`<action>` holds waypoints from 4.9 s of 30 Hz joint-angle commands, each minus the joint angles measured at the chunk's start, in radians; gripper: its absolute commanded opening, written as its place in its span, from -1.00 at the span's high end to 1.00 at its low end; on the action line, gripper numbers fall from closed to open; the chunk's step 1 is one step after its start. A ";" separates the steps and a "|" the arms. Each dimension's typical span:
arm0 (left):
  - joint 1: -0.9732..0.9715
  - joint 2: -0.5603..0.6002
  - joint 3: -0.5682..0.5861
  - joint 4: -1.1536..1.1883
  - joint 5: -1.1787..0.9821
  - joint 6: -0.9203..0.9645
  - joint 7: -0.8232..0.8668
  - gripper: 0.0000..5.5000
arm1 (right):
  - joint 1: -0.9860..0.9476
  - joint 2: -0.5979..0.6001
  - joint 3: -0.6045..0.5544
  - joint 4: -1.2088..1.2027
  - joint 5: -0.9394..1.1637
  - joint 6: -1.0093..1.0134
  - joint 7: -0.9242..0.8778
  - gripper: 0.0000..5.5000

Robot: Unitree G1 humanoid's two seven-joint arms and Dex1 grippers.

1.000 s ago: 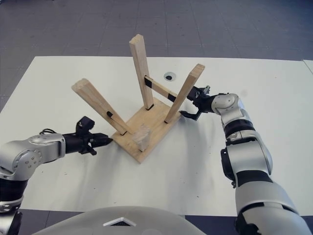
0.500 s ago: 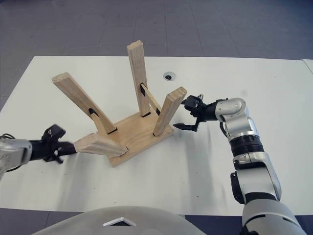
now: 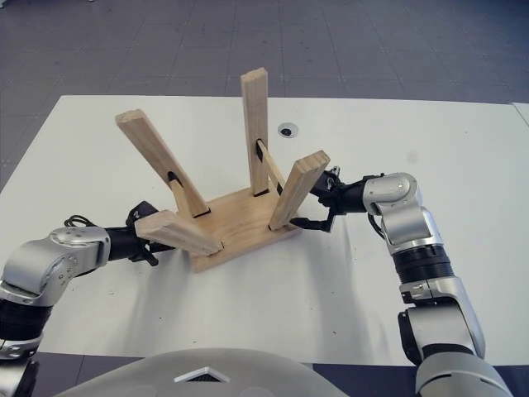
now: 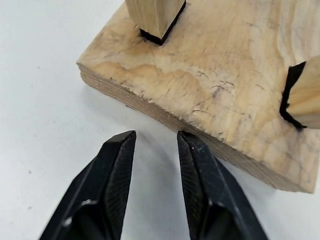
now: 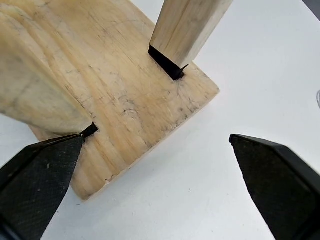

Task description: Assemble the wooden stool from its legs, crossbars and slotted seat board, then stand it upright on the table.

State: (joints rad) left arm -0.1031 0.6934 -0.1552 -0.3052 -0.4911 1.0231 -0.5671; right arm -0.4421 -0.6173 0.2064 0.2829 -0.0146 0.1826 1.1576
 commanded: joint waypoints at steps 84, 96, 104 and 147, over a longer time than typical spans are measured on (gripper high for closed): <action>0.063 0.256 0.427 -0.471 -0.906 -0.046 0.253 0.39 | -0.165 -0.444 -0.098 -0.123 0.676 0.533 0.457 -0.96; 0.040 0.281 0.382 -0.427 -0.788 -0.091 0.054 0.42 | -0.206 -0.289 -0.107 -0.271 0.702 0.610 0.353 -0.81; -0.007 0.280 0.342 -0.385 -0.694 -0.113 0.019 0.43 | -0.183 -0.220 -0.101 -0.351 0.745 0.715 0.297 -0.25; -0.394 0.272 0.165 0.312 -1.212 0.246 -0.016 0.43 | -0.518 -0.020 -0.212 0.313 1.001 1.430 -0.387 0.37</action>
State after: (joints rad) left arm -0.4306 0.9766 -0.0059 -0.0382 -1.7408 1.2592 -0.5314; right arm -0.9318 -0.6289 0.0143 0.5631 1.0479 1.6043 0.8357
